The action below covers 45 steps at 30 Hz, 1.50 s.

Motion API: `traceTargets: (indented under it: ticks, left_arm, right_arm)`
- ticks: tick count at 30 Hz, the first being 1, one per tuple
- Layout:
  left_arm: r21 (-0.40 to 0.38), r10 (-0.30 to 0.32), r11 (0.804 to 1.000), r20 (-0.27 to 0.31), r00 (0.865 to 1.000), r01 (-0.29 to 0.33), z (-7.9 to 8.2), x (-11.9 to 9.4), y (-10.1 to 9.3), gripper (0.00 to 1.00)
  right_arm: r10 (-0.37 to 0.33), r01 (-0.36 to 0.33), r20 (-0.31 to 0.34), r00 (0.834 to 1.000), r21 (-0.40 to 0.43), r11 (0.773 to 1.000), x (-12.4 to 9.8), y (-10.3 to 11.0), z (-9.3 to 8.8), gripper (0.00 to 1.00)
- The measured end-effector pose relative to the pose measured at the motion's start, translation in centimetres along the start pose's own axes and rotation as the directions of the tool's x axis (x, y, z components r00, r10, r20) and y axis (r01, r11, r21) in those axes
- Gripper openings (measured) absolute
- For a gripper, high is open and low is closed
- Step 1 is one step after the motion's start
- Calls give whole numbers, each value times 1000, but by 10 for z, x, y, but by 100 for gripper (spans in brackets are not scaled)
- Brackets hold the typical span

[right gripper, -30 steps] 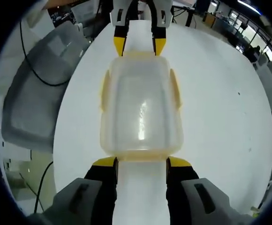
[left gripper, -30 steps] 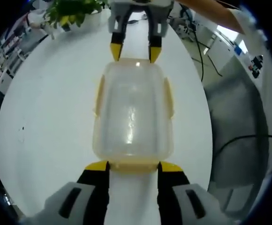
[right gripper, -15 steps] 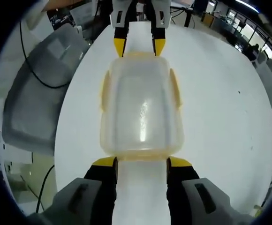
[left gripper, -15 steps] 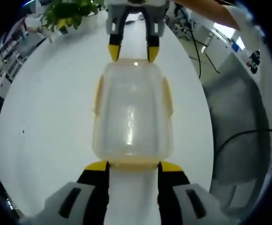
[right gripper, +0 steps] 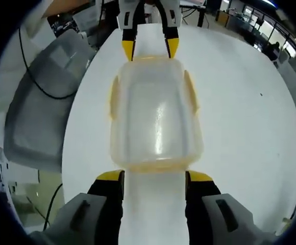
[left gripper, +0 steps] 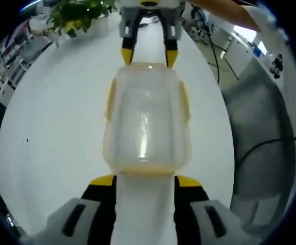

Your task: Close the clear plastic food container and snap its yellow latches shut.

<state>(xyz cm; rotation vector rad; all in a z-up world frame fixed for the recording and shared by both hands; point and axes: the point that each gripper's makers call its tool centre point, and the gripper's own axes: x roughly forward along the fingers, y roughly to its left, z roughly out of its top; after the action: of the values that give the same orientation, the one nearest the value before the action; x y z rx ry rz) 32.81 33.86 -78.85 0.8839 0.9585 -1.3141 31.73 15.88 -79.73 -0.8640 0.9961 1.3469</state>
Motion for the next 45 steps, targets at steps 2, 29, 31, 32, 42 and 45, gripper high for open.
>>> traceTargets:
  ticks: [2, 29, 31, 32, 42, 45]
  left_arm:
    - [-42, 8, 999, 17, 1000, -7, -1, -4, 2, 39]
    - [-923, 103, 247, 327, 939, 295, 9, -26, 7, 31]
    - [-920, 100, 196, 362, 927, 338, 15, -25, 6, 31]
    - [-920, 104, 188, 368, 924, 345, 17, -25, 7, 31]
    - [-937, 48, 165, 321, 946, 309, 12, -12, 0, 27]
    - [-937, 45, 172, 317, 947, 305, 13, -10, -1, 25]
  right_arm:
    - [-12, 12, -2, 1000, 71, 997, -2, -2, -6, 45]
    - [-177, -183, 339, 924, 798, 575, -39, -25, 9, 48]
    - [-159, -262, 393, 906, 814, 518, -39, -20, 19, 48]
    - [-146, -297, 417, 897, 814, 498, -39, -16, 23, 47]
    - [-75, -364, 433, 898, 828, 426, -24, -6, 34, 42]
    - [-67, -362, 429, 901, 828, 427, -22, -7, 37, 40]
